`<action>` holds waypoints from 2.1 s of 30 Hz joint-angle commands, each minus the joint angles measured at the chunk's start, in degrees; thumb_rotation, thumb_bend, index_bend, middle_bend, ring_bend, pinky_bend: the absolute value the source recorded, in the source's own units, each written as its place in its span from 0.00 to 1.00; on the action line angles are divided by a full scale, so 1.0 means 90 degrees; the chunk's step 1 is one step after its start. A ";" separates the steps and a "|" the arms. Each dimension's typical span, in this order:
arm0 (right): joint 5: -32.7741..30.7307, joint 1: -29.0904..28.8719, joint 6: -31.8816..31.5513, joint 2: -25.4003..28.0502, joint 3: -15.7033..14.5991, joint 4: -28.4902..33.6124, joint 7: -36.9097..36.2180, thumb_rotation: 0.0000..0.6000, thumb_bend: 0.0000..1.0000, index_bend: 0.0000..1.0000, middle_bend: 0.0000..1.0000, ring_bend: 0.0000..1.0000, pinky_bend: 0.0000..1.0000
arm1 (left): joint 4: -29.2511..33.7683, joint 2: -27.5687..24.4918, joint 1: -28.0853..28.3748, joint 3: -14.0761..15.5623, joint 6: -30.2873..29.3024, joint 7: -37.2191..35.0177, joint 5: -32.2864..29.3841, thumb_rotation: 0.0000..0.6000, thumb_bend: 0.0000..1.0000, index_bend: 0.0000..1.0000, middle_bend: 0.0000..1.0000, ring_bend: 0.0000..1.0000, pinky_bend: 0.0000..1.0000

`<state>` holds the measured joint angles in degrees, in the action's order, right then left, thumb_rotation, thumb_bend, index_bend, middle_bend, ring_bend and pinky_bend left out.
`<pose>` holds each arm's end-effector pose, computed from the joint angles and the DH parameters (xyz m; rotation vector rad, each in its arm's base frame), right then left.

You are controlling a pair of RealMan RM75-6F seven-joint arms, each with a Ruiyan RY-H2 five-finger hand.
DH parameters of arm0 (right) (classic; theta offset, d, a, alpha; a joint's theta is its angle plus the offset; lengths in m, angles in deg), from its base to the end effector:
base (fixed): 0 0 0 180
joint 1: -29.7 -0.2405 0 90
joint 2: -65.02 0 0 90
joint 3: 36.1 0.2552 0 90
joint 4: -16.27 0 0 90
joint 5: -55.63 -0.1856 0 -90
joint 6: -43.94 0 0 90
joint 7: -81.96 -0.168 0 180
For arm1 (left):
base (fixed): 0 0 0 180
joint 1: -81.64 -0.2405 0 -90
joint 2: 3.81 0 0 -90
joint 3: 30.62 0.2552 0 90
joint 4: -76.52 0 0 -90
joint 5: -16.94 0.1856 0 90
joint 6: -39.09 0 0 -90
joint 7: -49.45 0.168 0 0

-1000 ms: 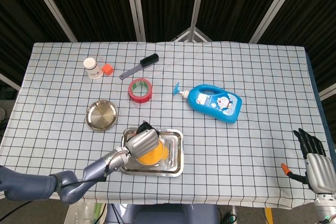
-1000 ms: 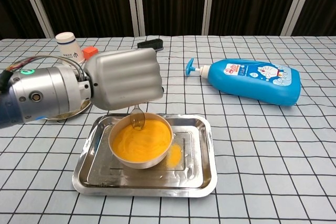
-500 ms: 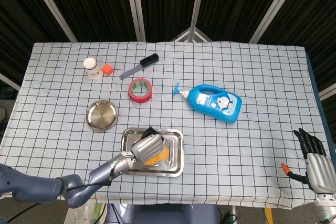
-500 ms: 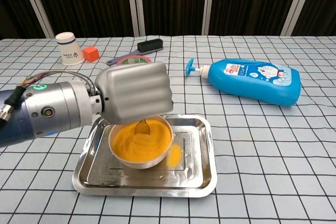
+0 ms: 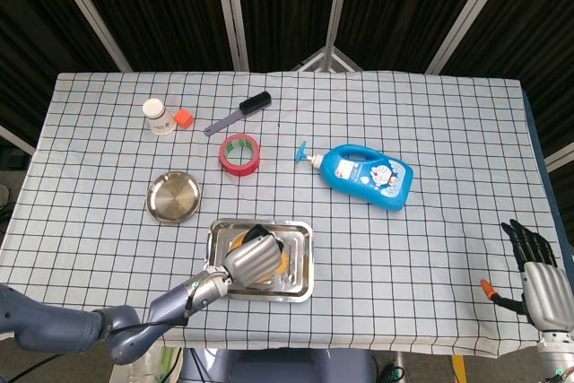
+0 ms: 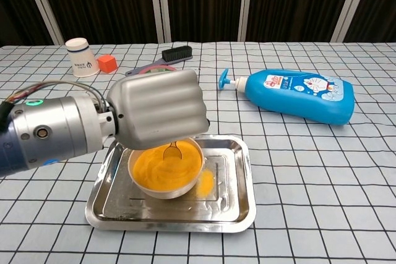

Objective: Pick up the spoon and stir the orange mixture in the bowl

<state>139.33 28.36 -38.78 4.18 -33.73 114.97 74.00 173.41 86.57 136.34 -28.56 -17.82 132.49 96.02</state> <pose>-0.3047 -0.1812 0.1835 1.2688 -1.1378 0.9567 -0.0379 0.2752 -0.0444 -2.1789 0.6475 -0.6087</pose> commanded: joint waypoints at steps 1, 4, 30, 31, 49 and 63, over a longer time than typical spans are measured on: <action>0.0001 0.0000 0.0001 0.0001 -0.0001 0.0000 0.0001 1.00 0.31 0.00 0.00 0.00 0.00 | 0.0058 -0.0032 -0.0020 0.0006 -0.0015 -0.0041 0.0043 1.00 0.74 0.77 1.00 1.00 1.00; -0.0004 0.0000 0.0003 0.0000 -0.0001 -0.0002 -0.0001 1.00 0.31 0.00 0.00 0.00 0.00 | 0.0139 -0.0080 -0.0046 0.0015 -0.0030 -0.0086 0.0089 1.00 0.74 0.77 1.00 1.00 1.00; -0.0027 -0.0003 0.0024 0.0003 -0.0002 0.0013 0.0018 1.00 0.31 0.00 0.00 0.00 0.00 | 0.0621 -0.0694 -0.0215 0.0044 -0.0005 -0.0074 0.0423 1.00 0.74 0.78 1.00 1.00 1.00; -0.0028 -0.0003 0.0026 0.0004 -0.0002 0.0017 0.0015 1.00 0.31 0.00 0.00 0.00 0.00 | 0.0605 -0.0732 -0.0209 0.0037 0.0012 -0.0033 0.0430 1.00 0.74 0.78 1.00 1.00 1.00; -0.0041 -0.0008 0.0042 0.0011 0.0000 0.0028 0.0011 1.00 0.31 0.00 0.00 0.00 0.00 | 0.1066 -0.0845 -0.0302 -0.0020 0.0099 -0.0231 0.0394 1.00 0.74 0.78 1.00 1.00 1.00; -0.0050 -0.0005 0.0043 0.0018 0.0001 0.0034 -0.0003 1.00 0.31 0.00 0.00 0.00 0.00 | 0.0633 -0.0529 -0.0335 -0.0029 0.0228 -0.0029 0.0332 1.00 0.74 0.79 1.00 1.00 1.00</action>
<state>138.88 28.31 -38.39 4.34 -33.72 115.28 73.98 179.66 81.48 133.40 -28.67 -15.94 131.92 99.50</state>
